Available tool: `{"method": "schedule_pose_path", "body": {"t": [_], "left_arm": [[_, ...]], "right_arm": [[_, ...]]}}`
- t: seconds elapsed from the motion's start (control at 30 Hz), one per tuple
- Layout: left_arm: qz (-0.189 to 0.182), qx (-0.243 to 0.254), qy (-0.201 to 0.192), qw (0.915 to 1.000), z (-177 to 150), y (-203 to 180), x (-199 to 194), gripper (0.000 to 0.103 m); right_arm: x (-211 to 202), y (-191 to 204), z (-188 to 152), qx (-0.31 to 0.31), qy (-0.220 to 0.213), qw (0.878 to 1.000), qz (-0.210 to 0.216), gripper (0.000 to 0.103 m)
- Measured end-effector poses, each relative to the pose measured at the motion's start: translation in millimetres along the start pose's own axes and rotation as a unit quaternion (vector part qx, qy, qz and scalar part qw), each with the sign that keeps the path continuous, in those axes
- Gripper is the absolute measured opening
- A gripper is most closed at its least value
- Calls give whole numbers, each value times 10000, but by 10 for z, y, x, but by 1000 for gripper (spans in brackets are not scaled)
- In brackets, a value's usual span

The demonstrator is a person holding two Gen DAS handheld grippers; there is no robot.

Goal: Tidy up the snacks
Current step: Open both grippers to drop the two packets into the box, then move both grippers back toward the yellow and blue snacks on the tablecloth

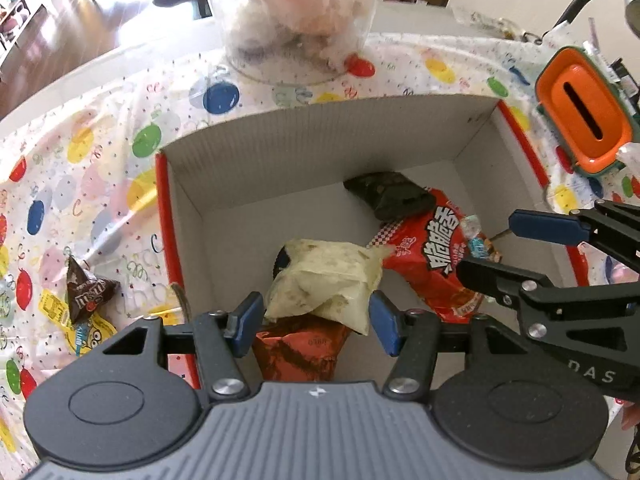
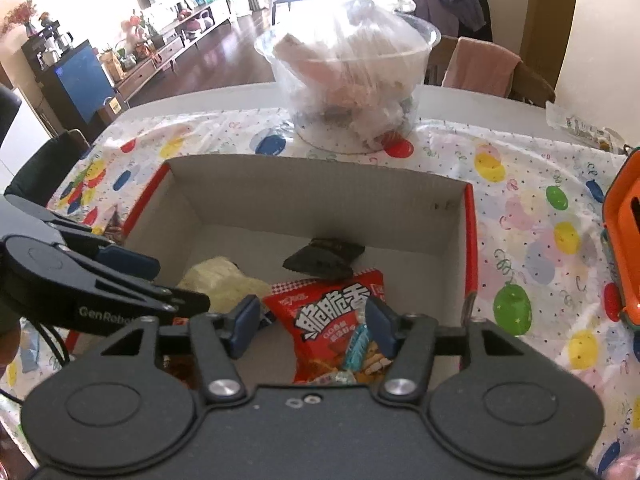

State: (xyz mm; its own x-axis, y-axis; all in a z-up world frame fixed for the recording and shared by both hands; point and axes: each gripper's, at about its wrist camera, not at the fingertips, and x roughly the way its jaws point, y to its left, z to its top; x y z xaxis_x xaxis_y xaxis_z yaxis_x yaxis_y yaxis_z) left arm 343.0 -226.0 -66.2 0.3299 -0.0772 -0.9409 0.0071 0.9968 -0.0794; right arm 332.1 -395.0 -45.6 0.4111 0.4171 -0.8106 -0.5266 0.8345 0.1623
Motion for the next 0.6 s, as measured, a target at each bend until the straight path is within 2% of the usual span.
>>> {"method": "schedule_pose_path", "body": {"t": [0.17, 0.33, 0.47, 0.6], "left_arm": [[-42, 49, -391, 9992, -106, 34, -222, 61], [-48, 132, -771, 9969, -221, 78, -457, 62], [-41, 236, -1132, 9933, -334, 112, -653, 69], [-66, 306, -1390, 9898, -462, 194, -828, 70]], "right_arm": [[-198, 76, -37, -37, -193, 9998, 63, 65], [-390, 170, -47, -69, -419, 9990, 142, 75], [-544, 288, -45, -172, -643, 9976, 215, 82], [-675, 409, -50, -181, -856, 9957, 315, 88]]}}
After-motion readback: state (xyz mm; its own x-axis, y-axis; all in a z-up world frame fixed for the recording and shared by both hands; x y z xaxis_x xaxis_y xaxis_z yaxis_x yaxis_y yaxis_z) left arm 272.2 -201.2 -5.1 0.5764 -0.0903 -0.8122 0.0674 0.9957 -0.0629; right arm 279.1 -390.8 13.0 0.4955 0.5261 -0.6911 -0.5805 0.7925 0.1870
